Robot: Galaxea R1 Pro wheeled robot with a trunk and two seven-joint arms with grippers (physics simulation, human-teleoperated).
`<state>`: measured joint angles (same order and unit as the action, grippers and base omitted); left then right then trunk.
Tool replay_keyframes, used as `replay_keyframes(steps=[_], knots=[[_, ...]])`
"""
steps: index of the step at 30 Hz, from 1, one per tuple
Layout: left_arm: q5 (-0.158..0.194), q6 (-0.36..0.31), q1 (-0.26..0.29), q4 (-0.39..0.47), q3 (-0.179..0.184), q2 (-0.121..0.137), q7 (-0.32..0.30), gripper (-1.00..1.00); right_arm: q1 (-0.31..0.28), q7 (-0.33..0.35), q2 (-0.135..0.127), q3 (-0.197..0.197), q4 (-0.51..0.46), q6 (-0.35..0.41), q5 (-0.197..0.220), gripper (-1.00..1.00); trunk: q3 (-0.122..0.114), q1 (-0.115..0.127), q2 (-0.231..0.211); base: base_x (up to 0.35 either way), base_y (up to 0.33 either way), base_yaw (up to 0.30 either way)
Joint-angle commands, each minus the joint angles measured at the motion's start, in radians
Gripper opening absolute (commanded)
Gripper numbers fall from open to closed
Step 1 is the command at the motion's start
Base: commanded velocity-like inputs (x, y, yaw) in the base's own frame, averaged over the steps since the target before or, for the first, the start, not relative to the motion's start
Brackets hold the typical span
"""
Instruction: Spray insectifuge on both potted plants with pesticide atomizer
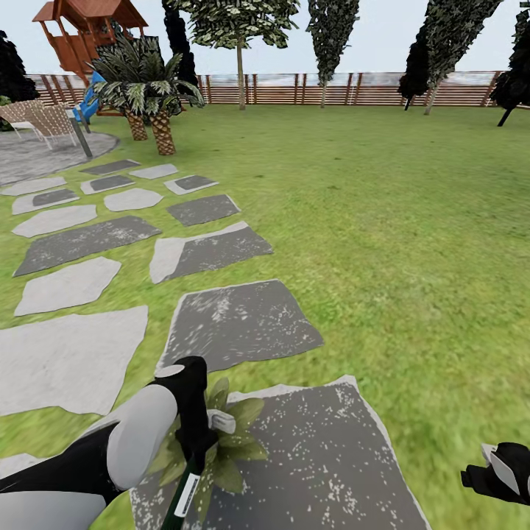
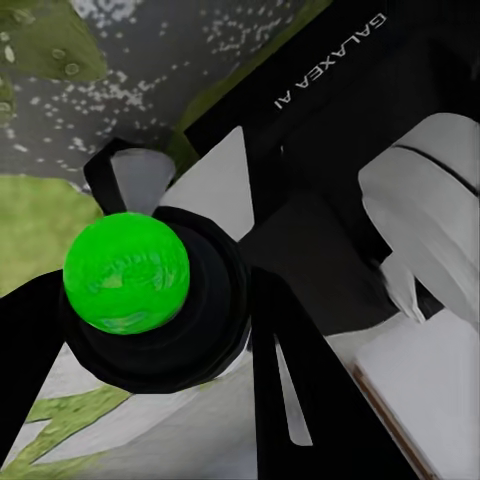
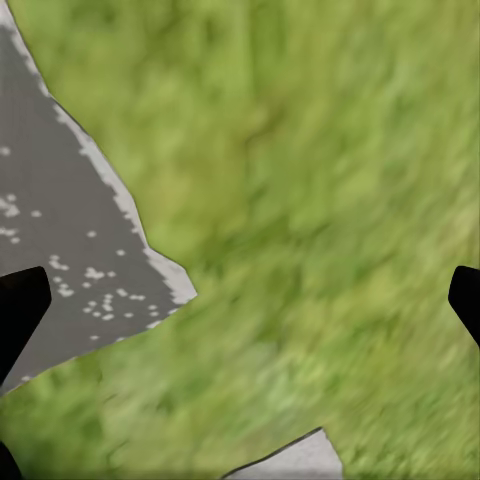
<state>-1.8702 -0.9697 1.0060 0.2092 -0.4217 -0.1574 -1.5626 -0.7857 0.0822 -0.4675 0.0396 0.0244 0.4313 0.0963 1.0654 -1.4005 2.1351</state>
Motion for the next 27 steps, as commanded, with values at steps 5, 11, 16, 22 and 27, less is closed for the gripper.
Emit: replay_keyframes(steps=[5,11,16,22,27], knots=[[-0.01,-0.011,0.0,-0.011,-0.009,0.0,-0.008,-1.0,-0.001,0.002,0.0,0.005,0.002,0.001,0.01,1.0,0.001,0.0,0.0,0.0,0.0,0.0],[-0.01,-0.011,0.0,-0.076,-0.009,0.001,-0.008,-1.0,-0.001,0.002,0.0,0.005,0.002,0.001,0.01,1.0,0.001,0.0,0.0,0.0,0.0,0.0],[-0.01,-0.011,0.0,-0.085,-0.009,0.001,-0.008,-1.0,-0.001,0.002,0.0,0.005,0.002,0.001,0.01,1.0,0.001,0.0,0.0,0.0,0.0,0.0],[-0.01,-0.011,0.0,-0.085,-0.009,0.002,-0.008,-1.0,-0.001,0.002,0.0,0.005,0.002,0.001,0.01,1.0,0.001,0.0,0.0,0.0,0.0,0.0],[-0.01,-0.011,0.0,-0.084,-0.009,0.002,-0.008,-1.0,-0.001,0.002,0.0,0.005,0.002,0.001,0.01,1.0,0.001,0.0,0.0,-0.175,0.049,0.0]])
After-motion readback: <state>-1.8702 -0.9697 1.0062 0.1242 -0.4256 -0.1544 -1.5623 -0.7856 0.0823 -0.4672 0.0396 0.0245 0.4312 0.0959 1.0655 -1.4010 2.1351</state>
